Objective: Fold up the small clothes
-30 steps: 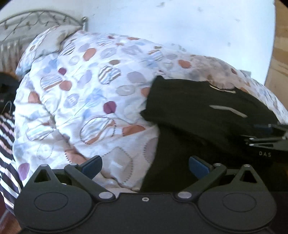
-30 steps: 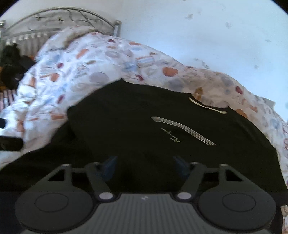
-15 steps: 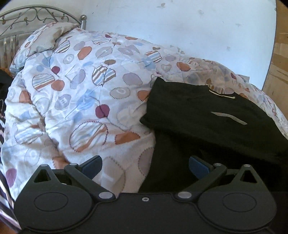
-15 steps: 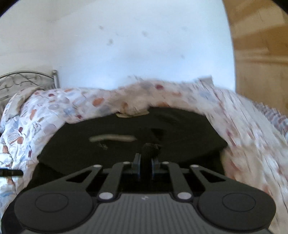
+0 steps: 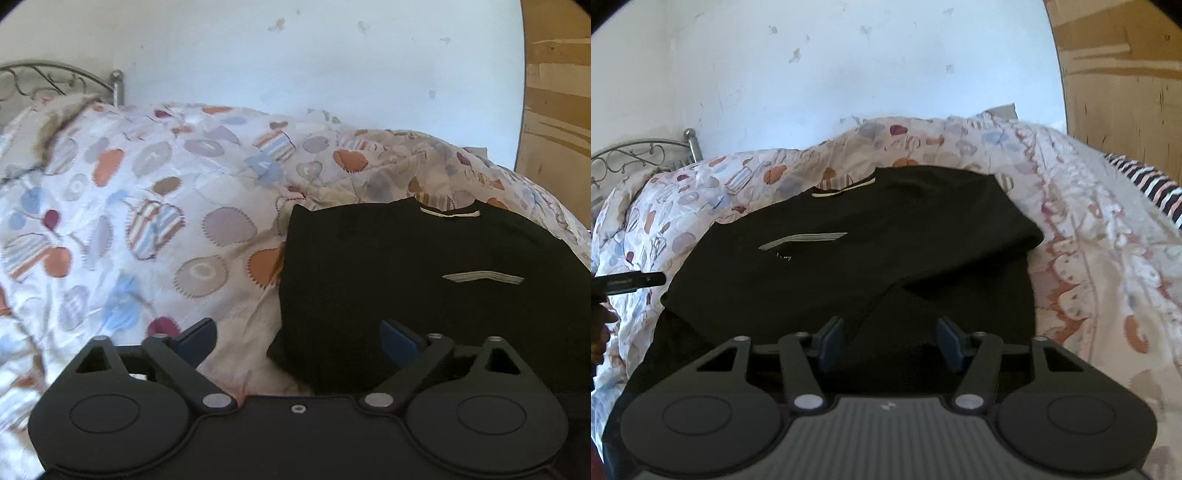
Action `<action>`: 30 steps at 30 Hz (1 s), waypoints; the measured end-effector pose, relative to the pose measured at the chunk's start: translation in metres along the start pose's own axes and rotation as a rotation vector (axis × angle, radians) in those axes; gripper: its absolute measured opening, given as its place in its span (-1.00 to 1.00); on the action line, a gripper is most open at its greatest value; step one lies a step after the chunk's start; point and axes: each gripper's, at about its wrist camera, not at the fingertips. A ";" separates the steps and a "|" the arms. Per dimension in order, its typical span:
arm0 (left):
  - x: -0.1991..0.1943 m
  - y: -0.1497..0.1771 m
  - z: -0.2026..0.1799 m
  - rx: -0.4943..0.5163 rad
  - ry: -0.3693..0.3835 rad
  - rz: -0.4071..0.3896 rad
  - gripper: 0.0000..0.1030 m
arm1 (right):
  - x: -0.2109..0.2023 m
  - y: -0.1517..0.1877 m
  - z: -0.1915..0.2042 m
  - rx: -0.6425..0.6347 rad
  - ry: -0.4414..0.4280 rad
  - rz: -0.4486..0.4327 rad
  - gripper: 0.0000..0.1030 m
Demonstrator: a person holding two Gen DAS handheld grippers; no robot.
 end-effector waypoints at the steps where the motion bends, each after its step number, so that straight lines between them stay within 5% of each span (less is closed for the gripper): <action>1: 0.007 -0.004 0.003 -0.009 0.020 0.012 0.63 | 0.003 0.000 0.001 -0.005 0.001 0.005 0.15; 6: 0.031 -0.008 0.020 -0.077 0.103 0.086 0.04 | 0.014 0.003 0.002 0.008 0.017 0.025 -0.08; 14: 0.048 -0.009 0.021 -0.076 0.092 0.174 0.02 | 0.016 0.008 -0.003 0.016 0.014 0.029 -0.14; 19: 0.053 -0.017 0.026 -0.135 0.117 0.220 -0.72 | 0.015 0.008 -0.002 0.012 0.018 0.031 -0.20; 21: 0.048 -0.022 0.023 -0.137 0.102 0.210 -0.77 | 0.015 0.008 -0.002 0.013 0.022 0.031 -0.34; 24: 0.037 -0.026 0.020 -0.150 0.054 0.172 -0.78 | 0.015 0.008 -0.002 0.000 0.042 0.036 -0.89; 30: 0.053 -0.021 0.010 -0.101 -0.019 0.220 -0.76 | 0.015 0.012 0.002 -0.052 0.075 0.039 -0.95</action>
Point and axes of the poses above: each gripper's, at about its wrist camera, not at the fingertips, and x roughly the way its jaws point, z to its left, y to its underside, and after that the axes turned 8 degrees about y, right-handed
